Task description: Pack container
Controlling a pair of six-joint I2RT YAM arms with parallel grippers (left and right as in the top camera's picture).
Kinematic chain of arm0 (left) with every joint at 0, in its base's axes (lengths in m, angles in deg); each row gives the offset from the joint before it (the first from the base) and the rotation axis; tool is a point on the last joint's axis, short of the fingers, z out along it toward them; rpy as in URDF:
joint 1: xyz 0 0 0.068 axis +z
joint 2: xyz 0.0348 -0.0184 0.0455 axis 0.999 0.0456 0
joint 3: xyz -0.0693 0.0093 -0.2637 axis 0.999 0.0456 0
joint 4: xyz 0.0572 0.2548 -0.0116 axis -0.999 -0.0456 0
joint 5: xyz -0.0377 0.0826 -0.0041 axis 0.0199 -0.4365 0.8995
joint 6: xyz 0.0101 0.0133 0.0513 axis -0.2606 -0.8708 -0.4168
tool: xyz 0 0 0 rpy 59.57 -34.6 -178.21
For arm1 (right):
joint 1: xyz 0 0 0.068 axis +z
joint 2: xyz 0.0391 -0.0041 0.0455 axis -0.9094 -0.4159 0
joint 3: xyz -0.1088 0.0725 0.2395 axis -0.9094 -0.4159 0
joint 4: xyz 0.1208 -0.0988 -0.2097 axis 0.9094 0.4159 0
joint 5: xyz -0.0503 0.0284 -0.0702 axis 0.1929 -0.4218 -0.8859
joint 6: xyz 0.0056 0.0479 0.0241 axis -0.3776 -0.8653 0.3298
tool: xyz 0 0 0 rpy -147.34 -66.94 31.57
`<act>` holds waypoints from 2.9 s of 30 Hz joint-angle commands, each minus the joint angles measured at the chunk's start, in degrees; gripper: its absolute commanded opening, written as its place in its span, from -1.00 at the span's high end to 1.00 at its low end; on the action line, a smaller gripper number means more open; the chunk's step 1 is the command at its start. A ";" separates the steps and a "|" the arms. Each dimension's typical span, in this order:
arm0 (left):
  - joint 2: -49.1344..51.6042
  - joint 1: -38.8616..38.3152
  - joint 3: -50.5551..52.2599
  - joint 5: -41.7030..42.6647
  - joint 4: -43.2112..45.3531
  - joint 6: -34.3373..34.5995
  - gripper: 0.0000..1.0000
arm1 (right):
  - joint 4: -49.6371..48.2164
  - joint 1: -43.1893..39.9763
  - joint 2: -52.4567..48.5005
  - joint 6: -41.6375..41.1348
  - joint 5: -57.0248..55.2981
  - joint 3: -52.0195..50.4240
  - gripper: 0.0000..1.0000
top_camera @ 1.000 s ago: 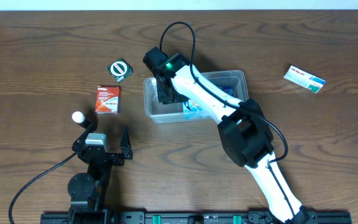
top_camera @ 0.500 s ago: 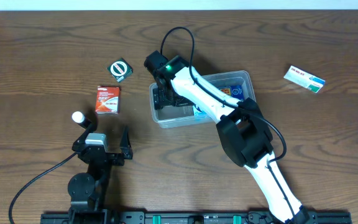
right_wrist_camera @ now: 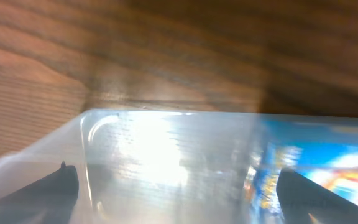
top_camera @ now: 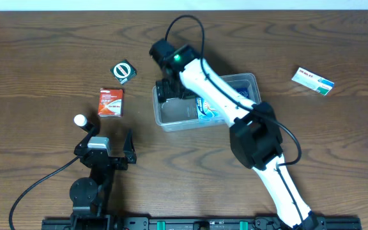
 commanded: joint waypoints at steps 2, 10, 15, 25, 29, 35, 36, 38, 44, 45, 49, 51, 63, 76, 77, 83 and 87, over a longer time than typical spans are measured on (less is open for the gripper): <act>-0.28 0.35 0.98 0.39 -2.03 -0.37 -0.96 | 3.15 -2.34 -0.83 2.91 -0.09 5.60 -0.99; -0.28 0.35 0.98 0.39 -2.03 -0.37 -0.96 | 17.94 -5.01 -0.24 8.59 2.01 17.51 -0.99; -0.28 0.35 0.98 0.39 -2.03 -0.35 -0.96 | 24.96 -9.60 0.79 14.47 1.46 27.89 -0.98; -0.28 0.35 0.98 0.39 -2.03 -0.37 -0.96 | 24.94 -28.48 4.20 20.79 1.25 28.52 -0.99; -0.28 0.35 0.98 0.42 -2.03 -0.35 -0.96 | 24.94 -35.98 4.20 21.27 -0.26 24.76 -0.99; -0.28 0.35 0.98 0.42 -2.03 -0.35 -0.96 | 24.72 -45.07 4.20 16.09 -0.22 15.02 -0.98; -0.28 0.35 0.98 0.39 -2.03 -0.37 -0.96 | 24.46 -46.10 4.20 16.13 -0.26 13.33 -0.99; -0.28 0.35 0.98 0.39 -2.03 -0.37 -0.96 | 23.54 -48.15 4.20 16.22 -0.28 10.03 -0.98; -0.28 0.35 0.98 0.39 -2.03 -0.37 -0.96 | 18.86 -50.82 4.20 25.27 -1.29 7.02 -0.99; -0.28 0.35 0.98 0.39 -2.03 -0.37 -0.96 | 17.97 -50.90 4.20 26.62 -1.31 7.02 -0.98; -0.28 0.35 0.98 0.39 -2.03 -0.35 -0.96 | 13.22 -50.97 4.20 31.47 -0.11 5.90 -0.98; -0.28 0.35 0.98 0.39 -2.03 -0.35 -0.96 | 10.86 -50.99 4.17 33.48 1.66 4.70 -0.99; -0.28 0.35 0.98 0.42 -2.03 -0.35 -0.96 | 2.16 -50.95 4.17 40.00 2.78 -4.35 -0.96; -0.28 0.35 0.98 0.39 -2.03 -0.35 -0.96 | -2.71 -51.04 4.17 41.81 2.16 -12.24 -0.75; -0.28 0.35 0.98 0.39 -2.03 -0.35 -0.96 | -2.58 -51.04 4.17 41.40 2.16 -12.24 -0.70; -0.28 0.35 0.98 0.42 -2.03 -0.37 -0.96 | -2.12 -51.04 4.17 38.80 2.23 -12.24 -0.17; -0.28 0.35 0.98 0.39 -2.03 -0.35 -0.96 | -1.66 -51.04 4.17 37.11 2.84 -12.24 -0.10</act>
